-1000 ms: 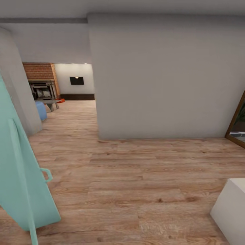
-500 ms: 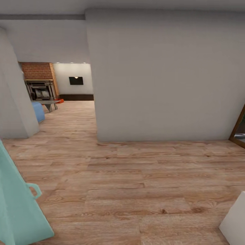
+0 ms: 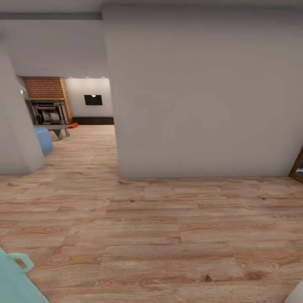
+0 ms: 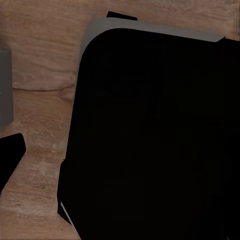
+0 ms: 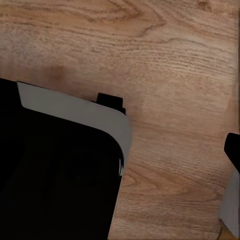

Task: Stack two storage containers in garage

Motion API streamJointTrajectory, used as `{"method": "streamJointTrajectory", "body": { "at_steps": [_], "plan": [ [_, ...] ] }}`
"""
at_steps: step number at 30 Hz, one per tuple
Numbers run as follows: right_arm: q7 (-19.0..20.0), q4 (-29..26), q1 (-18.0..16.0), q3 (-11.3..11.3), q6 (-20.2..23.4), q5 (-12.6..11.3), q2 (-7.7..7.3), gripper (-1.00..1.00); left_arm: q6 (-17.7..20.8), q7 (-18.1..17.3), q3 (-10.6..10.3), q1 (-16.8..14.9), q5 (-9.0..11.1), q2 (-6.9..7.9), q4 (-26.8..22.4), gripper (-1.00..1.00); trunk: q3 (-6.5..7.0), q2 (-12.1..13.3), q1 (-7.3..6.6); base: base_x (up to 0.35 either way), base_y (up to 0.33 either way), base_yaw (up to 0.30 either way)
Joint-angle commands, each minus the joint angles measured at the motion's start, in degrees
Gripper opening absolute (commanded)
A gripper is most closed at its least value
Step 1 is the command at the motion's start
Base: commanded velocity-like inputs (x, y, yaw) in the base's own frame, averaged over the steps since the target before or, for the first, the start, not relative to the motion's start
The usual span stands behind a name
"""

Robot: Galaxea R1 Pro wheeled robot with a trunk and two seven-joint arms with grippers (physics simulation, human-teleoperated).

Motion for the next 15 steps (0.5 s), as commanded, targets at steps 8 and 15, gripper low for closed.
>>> {"method": "streamJointTrajectory", "body": {
  "at_steps": [8,15],
  "plan": [
    [0.2,0.2,-0.1,0.5,-0.3,-0.6,-0.03,1.0,-0.1,0.1,0.0,0.0,0.3,0.0,-0.1,1.0,-0.05,0.0,0.03,0.322,0.0,0.0],
    [0.2,0.2,-0.1,0.5,-0.3,-0.6,-0.06,1.0,-0.1,0.1,0.0,0.0,0.3,0.0,-0.1,1.0,-0.05,0.0,0.03,0.322,0.0,0.0]
  ]
}}
